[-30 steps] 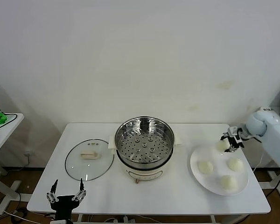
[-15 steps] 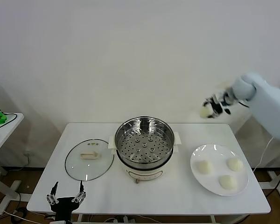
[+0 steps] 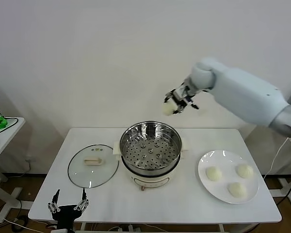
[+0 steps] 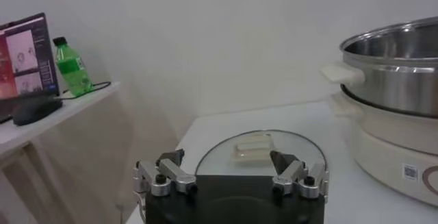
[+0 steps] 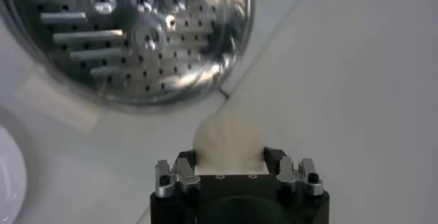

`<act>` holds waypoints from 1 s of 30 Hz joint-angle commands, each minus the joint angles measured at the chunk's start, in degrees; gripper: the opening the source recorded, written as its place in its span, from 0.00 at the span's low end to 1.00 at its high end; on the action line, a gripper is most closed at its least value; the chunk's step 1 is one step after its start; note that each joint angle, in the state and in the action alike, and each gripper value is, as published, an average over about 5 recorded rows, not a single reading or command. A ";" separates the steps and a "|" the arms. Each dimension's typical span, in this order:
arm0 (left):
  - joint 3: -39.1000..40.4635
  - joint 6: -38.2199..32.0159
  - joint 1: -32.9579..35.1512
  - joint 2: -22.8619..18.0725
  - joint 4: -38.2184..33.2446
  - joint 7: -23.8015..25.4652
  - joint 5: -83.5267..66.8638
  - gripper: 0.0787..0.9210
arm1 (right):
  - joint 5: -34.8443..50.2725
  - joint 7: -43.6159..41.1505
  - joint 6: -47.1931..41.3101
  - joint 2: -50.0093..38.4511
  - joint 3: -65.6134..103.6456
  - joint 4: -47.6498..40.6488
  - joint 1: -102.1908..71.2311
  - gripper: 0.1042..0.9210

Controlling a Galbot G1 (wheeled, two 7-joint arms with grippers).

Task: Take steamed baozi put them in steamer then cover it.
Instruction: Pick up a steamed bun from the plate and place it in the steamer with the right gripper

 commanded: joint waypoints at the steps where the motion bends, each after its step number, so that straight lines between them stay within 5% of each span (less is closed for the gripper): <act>1: -0.10 -0.04 -0.03 -0.04 0.28 -0.01 -0.13 0.88 | -0.53 0.56 4.32 5.87 -4.71 0.28 0.74 0.63; 30: -1.61 -0.45 -0.08 -1.01 1.31 -0.29 -0.12 0.88 | -19.71 7.41 18.91 10.39 -1.53 -11.12 -9.44 0.63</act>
